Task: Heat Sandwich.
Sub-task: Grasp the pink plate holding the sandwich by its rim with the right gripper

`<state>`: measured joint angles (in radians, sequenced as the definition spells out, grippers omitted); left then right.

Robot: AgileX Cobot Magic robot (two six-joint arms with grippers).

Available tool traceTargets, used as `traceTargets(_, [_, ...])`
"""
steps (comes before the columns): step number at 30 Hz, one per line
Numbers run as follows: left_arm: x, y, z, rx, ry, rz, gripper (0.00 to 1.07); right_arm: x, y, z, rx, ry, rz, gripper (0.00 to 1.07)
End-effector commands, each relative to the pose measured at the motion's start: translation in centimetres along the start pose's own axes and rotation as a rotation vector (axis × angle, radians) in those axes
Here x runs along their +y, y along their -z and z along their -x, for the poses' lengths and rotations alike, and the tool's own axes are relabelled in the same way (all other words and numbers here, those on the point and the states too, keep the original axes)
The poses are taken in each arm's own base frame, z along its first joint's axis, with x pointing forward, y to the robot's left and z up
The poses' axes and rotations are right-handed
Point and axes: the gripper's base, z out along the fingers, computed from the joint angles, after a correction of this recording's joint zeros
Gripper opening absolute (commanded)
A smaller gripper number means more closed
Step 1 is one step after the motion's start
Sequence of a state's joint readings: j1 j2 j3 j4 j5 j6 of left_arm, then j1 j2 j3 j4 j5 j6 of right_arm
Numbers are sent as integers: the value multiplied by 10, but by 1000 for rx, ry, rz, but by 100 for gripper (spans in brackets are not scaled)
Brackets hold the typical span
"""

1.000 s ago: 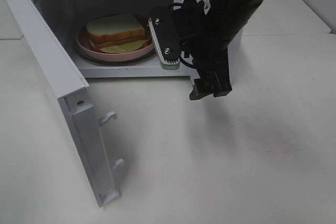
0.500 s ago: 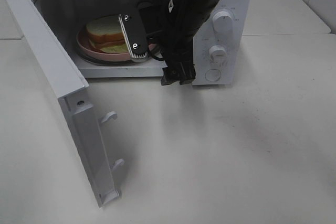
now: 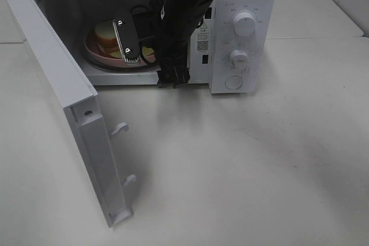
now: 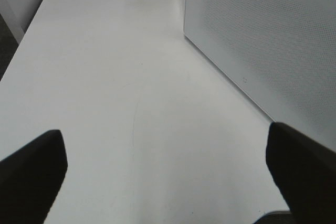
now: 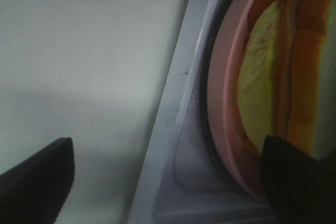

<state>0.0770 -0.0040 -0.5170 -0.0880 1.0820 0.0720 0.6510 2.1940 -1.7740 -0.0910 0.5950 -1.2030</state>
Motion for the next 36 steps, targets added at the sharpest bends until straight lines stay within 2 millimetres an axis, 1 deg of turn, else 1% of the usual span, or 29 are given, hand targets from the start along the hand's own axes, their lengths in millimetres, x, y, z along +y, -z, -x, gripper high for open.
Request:
traceTargets(1, [0,1,0,-20,1,-3,98,-7,-10,4,-5,-32,-20,90])
traceTargets(2, [0,1,0,-20,1,-3,98,-11,-15,5,-7,-46,-27,90])
traceTargets(5, [0,1,0,-20,1,-3,98,-14,-21,6,-10,-48,-35,89])
traceTargets(6, [0,1,0,-20,1,-3,98,-16,-26,7,-10,-48,-37,89])
traceTargets(13, [0,1,0,-20,1,-3,98,-25,-35,10,-9,-67,-46,88])
traceTargets(21, [0,1,0,-20,1,-3,98,-36,-41,11,10,-70,-59,87])
traceTargets(24, [0,1,0,-20,1,-3,98,-36,-45,12,10,-72,-59,87])
traceTargets(27, [0,1,0,-20,1,-3,98,-34,-55,12,10,-75,-50,87])
traceTargets(29, [0,1,0,-20,1,-3,98,-33,-57,12,11,-76,-47,87])
traceTargets(31, [0,1,0,-20,0,-2,98,-29,-66,11,13,-75,-38,87])
traceTargets(33, [0,1,0,-20,0,-2,98,-28,-68,11,12,-78,-35,86])
traceTargets(34, [0,1,0,-20,0,-2,98,-26,-73,10,12,-79,-30,86])
traceTargets(36, [0,1,0,-20,0,-2,98,-24,-76,10,14,-80,-22,86])
